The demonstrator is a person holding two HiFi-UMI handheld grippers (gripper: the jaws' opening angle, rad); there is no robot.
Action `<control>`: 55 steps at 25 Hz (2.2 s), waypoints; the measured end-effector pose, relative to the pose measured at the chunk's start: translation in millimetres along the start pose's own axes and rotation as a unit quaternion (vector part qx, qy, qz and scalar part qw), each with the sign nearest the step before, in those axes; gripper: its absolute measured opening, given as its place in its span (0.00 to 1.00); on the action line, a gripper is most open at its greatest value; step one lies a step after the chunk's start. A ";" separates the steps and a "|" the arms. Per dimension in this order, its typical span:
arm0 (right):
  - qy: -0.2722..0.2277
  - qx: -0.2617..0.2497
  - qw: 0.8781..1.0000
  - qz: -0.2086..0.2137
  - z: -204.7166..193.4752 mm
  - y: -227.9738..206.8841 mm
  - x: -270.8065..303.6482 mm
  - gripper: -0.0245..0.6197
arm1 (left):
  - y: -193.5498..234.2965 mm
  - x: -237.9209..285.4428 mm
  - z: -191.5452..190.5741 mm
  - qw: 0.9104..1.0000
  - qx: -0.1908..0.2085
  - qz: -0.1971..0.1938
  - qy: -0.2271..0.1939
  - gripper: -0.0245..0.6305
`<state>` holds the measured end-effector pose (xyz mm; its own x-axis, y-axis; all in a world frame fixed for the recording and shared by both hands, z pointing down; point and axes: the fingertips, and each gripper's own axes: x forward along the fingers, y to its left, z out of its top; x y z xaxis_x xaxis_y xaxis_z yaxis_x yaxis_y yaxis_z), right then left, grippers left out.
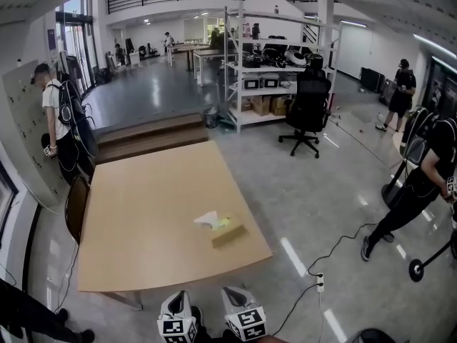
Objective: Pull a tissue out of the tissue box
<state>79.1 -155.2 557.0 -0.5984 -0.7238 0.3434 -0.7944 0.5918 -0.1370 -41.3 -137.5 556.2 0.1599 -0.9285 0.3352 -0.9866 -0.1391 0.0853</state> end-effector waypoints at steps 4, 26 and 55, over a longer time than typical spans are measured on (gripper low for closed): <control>0.000 0.008 1.000 -0.018 -0.9 -15.4 0.9 0.02 | -17.9 19.0 11.1 1.000 -0.001 -0.026 -0.001 0.06; 0.088 -0.020 0.991 -0.094 46.1 -84.8 108.9 0.02 | 22.6 158.3 46.5 0.994 -0.004 -0.105 0.023 0.06; 0.277 -0.076 0.948 -0.133 -8.3 -161.3 258.6 0.18 | 90.5 293.8 34.9 0.988 0.001 -0.141 0.056 0.07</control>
<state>53.3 -434.9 675.6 -0.1979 -0.5821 0.7887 -0.8606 0.4884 0.1445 -84.7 -434.9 629.6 0.4303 -0.8093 0.3999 -0.9027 -0.3874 0.1873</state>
